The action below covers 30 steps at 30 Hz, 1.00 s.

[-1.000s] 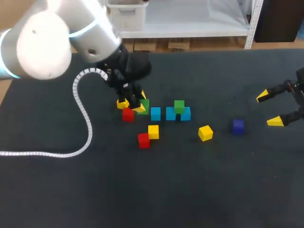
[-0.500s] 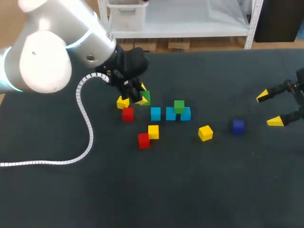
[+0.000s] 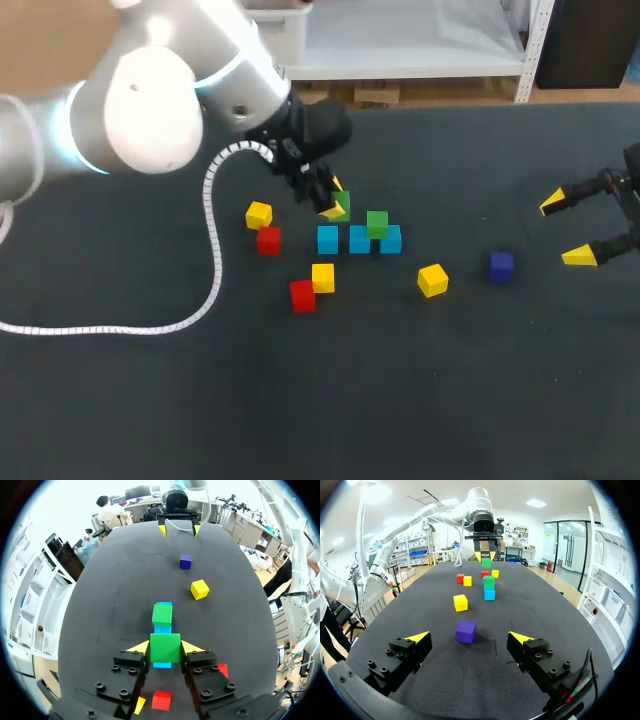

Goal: Place the blue cubes, place green cubes on the blue cubes, place the yellow cubes on the green cubes, then place the red cubes on the yellow cubes, and place purple cube on the red cubes.

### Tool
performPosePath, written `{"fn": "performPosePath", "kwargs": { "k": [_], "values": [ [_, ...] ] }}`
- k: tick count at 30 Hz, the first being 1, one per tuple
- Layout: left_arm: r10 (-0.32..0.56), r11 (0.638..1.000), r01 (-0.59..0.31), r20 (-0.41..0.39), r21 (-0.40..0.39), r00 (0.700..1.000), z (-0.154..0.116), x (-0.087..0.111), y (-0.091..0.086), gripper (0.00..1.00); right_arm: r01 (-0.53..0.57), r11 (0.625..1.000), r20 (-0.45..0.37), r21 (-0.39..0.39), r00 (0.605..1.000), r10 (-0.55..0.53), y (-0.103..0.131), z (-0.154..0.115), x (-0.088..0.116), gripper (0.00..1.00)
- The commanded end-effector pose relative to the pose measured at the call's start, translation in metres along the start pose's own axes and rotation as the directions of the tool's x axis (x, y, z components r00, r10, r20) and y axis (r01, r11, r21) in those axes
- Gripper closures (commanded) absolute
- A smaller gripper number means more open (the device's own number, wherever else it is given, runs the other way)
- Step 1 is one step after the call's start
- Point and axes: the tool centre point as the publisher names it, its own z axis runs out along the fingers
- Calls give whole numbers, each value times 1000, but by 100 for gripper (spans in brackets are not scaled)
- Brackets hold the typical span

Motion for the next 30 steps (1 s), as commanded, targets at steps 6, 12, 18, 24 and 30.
{"fn": "performPosePath", "kwargs": {
  "k": [6,12,18,24,30],
  "values": [
    [-16,999,16,6,28,1000,18,2,2,100,1,1000,1,0,1000,-1,0,0,0,0],
    [-24,999,24,6,41,1000,25,6,2,100,1,1000,1,0,1000,-1,0,0,0,0],
    [-31,999,30,8,45,999,28,7,2,100,1,1000,1,0,1000,-1,0,0,0,0],
    [-39,998,39,6,56,999,32,8,2,100,1,1000,1,0,1000,-1,0,0,0,0],
    [-35,998,35,-1,57,999,34,8,1,100,1,1000,1,0,1000,-1,0,0,0,0]
  ]
}}
